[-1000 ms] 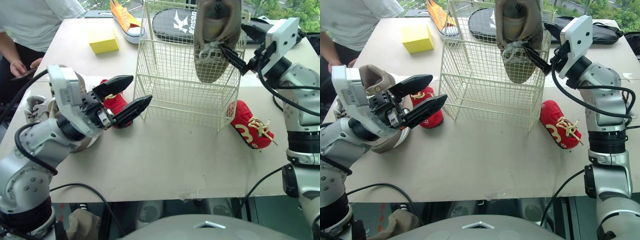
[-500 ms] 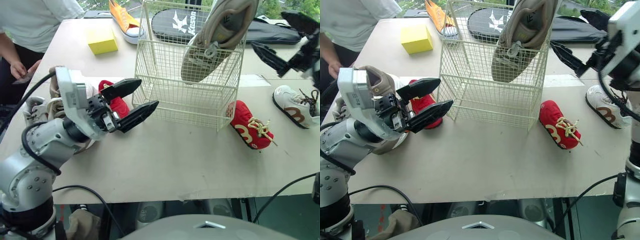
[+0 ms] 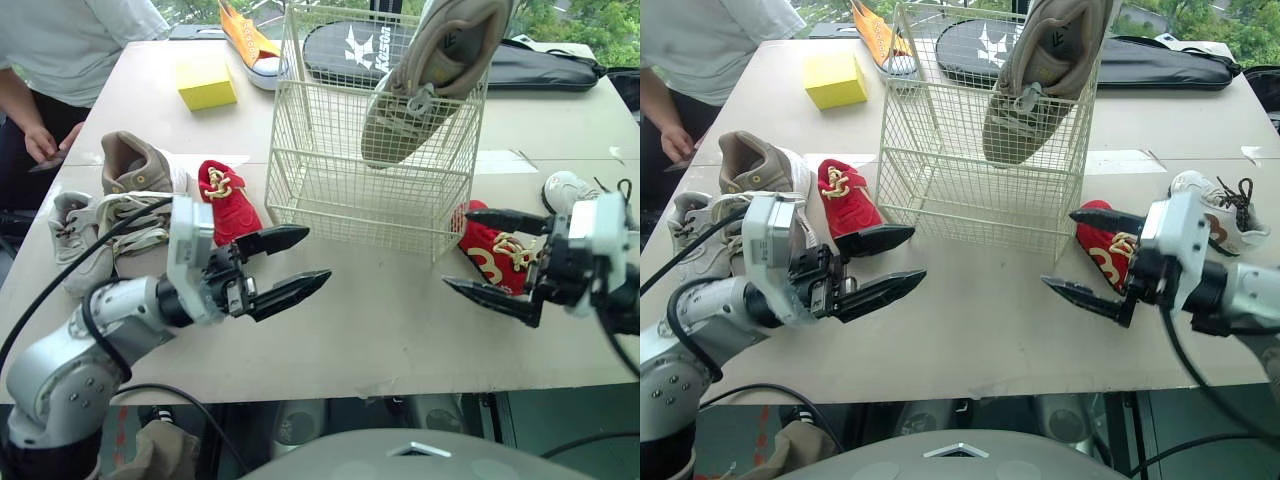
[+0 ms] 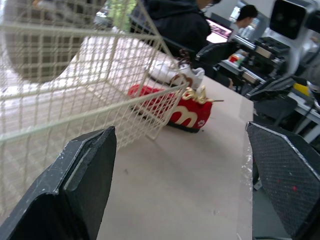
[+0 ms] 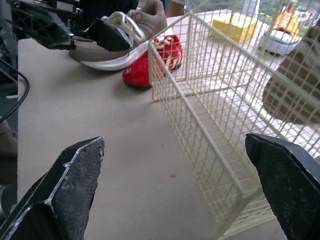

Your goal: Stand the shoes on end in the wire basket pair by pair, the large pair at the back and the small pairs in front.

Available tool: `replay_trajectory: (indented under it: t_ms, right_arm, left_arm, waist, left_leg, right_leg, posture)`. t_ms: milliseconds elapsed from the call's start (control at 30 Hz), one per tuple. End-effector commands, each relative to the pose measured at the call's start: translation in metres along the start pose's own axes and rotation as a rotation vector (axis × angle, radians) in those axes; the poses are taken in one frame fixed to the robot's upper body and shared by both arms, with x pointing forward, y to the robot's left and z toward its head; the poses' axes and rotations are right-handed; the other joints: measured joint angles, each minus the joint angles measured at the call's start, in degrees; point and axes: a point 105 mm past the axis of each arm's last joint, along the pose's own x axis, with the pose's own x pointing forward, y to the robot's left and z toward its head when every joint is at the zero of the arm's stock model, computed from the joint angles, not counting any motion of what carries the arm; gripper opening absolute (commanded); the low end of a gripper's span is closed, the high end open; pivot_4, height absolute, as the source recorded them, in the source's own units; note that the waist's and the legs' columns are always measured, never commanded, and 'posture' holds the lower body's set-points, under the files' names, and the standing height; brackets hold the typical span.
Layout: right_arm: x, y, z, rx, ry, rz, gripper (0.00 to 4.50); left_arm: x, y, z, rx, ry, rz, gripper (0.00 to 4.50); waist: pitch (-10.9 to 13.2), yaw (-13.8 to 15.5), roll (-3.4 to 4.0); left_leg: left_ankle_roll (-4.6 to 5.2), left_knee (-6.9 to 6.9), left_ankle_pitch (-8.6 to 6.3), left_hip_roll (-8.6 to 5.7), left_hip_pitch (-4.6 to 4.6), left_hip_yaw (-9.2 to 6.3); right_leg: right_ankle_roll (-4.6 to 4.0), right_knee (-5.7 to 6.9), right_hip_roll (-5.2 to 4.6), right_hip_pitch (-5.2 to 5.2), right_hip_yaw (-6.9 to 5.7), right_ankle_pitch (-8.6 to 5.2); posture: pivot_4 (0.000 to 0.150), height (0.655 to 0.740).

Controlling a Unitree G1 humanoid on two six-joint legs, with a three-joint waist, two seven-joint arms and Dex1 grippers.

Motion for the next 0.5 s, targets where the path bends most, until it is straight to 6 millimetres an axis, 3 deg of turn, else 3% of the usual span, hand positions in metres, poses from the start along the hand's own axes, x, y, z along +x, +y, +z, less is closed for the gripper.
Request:
replay_trajectory:
  t_ms: [33, 267, 400, 500]
  right_arm:
    - [0.008, 0.012, 0.017, -0.110, -0.115, 0.087, 4.47]
    - [0.026, 0.006, 0.030, -0.142, -0.209, 0.227, 4.47]
    - [0.032, 0.001, 0.034, -0.151, -0.238, 0.261, 4.47]
    - [0.037, 0.000, 0.037, -0.174, -0.257, 0.285, 4.47]
  left_arm:
    - [-0.031, 0.026, 0.016, -0.026, -0.124, 0.216, 4.50]
    - [-0.120, 0.084, 0.035, -0.071, -0.157, 0.699, 4.50]
    - [-0.141, 0.095, 0.044, -0.100, -0.117, 0.784, 4.50]
    - [-0.163, 0.124, 0.041, -0.183, 0.026, 0.962, 4.50]
  waist:
    - [-0.02, -0.07, -0.03]
    - [-0.07, 0.13, -0.23]
    - [-0.09, 0.41, -0.31]
    - [-0.08, 0.52, -0.37]
  left_leg:
    - [0.00, 0.00, 0.00, 0.00, 0.00, -0.01]
    - [0.01, -0.04, 0.00, 0.12, 0.40, -0.10]
    - [0.01, -0.06, 0.00, 0.05, 0.37, 0.02]
    - [0.01, -0.07, -0.01, 0.05, 0.37, -0.05]
  right_leg:
    - [0.00, -0.01, 0.00, 0.00, 0.00, 0.00]
    - [-0.07, 0.05, 0.10, 0.29, -0.02, -0.02]
    - [-0.07, 0.03, -0.02, 0.29, -0.08, -0.02]
    - [-0.06, 0.04, -0.03, 0.29, -0.17, -0.02]
  posture:
    - [0.150, 0.7400]
    - [0.150, 0.7400]
    - [0.150, 0.7400]
    - [0.150, 0.7400]
